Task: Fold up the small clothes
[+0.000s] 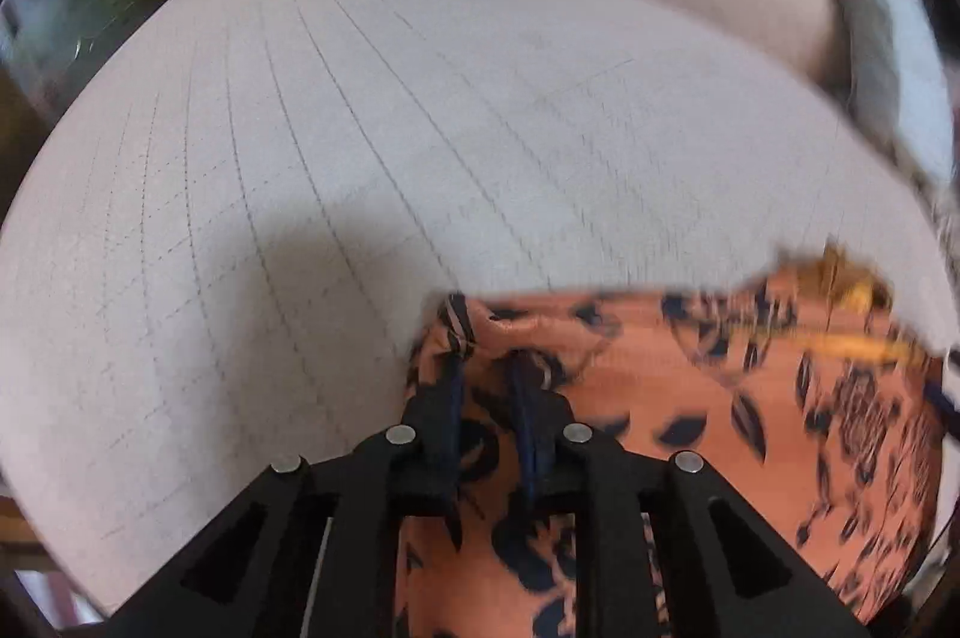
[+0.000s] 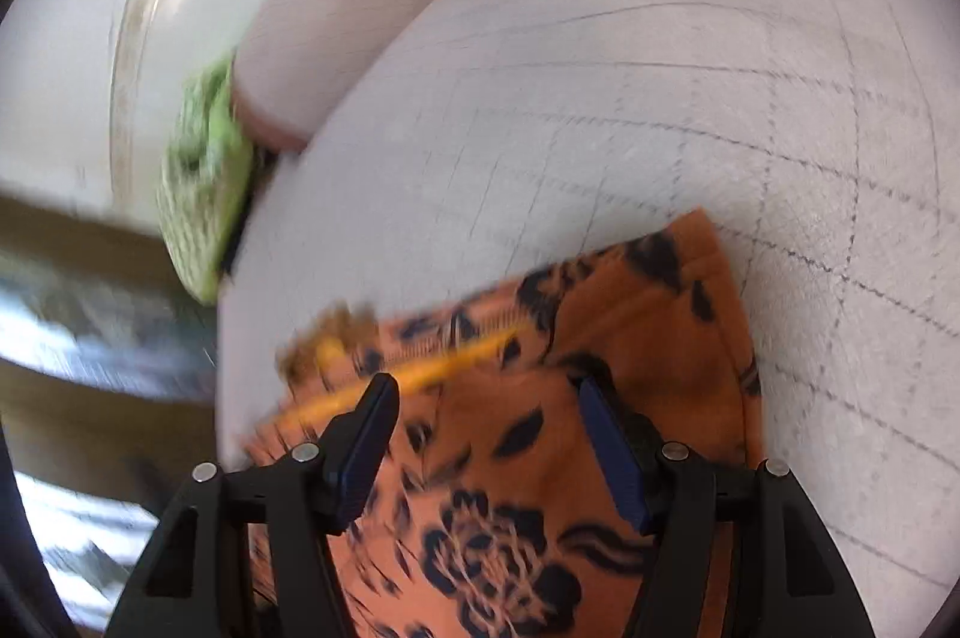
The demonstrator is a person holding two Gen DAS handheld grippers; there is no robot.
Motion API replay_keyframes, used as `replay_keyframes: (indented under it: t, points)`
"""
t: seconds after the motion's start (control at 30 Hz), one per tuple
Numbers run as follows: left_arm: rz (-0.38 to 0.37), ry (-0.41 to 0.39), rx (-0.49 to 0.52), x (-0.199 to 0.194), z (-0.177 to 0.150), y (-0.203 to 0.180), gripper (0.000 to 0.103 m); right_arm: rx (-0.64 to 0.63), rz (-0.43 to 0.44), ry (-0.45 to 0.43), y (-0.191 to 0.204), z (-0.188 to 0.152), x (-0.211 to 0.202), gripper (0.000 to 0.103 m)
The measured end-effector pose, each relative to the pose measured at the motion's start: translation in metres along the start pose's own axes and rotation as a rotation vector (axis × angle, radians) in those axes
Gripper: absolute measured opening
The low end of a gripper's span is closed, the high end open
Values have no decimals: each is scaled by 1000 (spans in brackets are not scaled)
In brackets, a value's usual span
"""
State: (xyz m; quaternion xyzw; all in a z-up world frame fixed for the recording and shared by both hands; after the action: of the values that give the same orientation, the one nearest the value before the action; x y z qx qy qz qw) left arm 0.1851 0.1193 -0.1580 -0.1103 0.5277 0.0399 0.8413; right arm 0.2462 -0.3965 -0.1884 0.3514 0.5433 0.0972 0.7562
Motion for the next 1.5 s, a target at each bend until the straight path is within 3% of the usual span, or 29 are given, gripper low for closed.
replay_keyframes:
  t: [0.1, 0.17, 0.2, 0.3, 0.4, 0.6, 0.7, 0.83, 1.0, 1.07, 1.2, 1.27, 1.3, 1.33, 1.4, 1.43, 1.47, 1.5]
  points:
    - [44, -3, 39, -10, 0, -9, 18, -64, -2, -18, 16, -3, -17, 67]
    - [57, -23, 57, -20, -4, -16, 19, -84, 41, -36, 24, -18, -43, 67]
    - [67, -53, 58, -32, -7, -17, 25, -83, 39, -44, 23, -25, -53, 67]
    - [77, -139, 60, -63, -23, -24, 59, -50, 64, -93, 11, -68, -101, 71]
    - [56, -225, 106, -97, -48, -41, 61, 29, 132, -119, -7, -120, -134, 77]
    - [-74, -212, 197, -109, -100, -110, 61, 217, 167, -68, -41, -197, -127, 80]
    - [-83, -165, 274, -98, -123, -141, 61, 268, 164, -81, -54, -198, -113, 79]
    - [-64, -180, 320, -99, -139, -160, 61, 363, 104, -84, -68, -185, -98, 79]
    - [59, -84, 420, -63, -156, -161, 68, 361, 65, -98, -70, -172, -88, 80]
    - [57, -115, 425, -70, -155, -162, 69, 366, 55, -106, -71, -170, -85, 78]
    - [-30, -188, 385, -101, -150, -166, 69, 385, 41, -132, -66, -172, -93, 78]
    - [-29, -142, 402, -90, -157, -170, 69, 362, 11, -155, -67, -171, -100, 78]
    - [12, -77, 464, -72, -167, -175, 70, 362, 6, -157, -68, -169, -99, 78]
    - [54, -116, 516, -66, -173, -178, 75, 368, 13, -151, -68, -168, -96, 78]
    - [104, -157, 553, -70, -174, -181, 78, 344, -1, -135, -67, -162, -87, 74]
    - [105, -151, 548, -76, -172, -182, 75, 336, -24, -141, -67, -161, -87, 58]
    - [92, -150, 534, -82, -170, -183, 72, 322, -38, -144, -65, -160, -88, 17]
    - [66, -170, 513, -94, -168, -183, 70, 312, -45, -138, -65, -159, -87, 15]
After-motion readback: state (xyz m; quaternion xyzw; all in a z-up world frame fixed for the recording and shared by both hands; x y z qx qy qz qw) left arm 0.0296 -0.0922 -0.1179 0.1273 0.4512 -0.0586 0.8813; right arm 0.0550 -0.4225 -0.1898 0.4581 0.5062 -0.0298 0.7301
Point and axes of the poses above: each gripper's, at about its wrist camera, not at the fingertips, and x roughly the way its jaws point, y to its left, z to its top, the point moved 5 cm from there along x, roughly the way its jaws point, and after that the axes turned 4 degrees about -z, right-handed, at the moved point
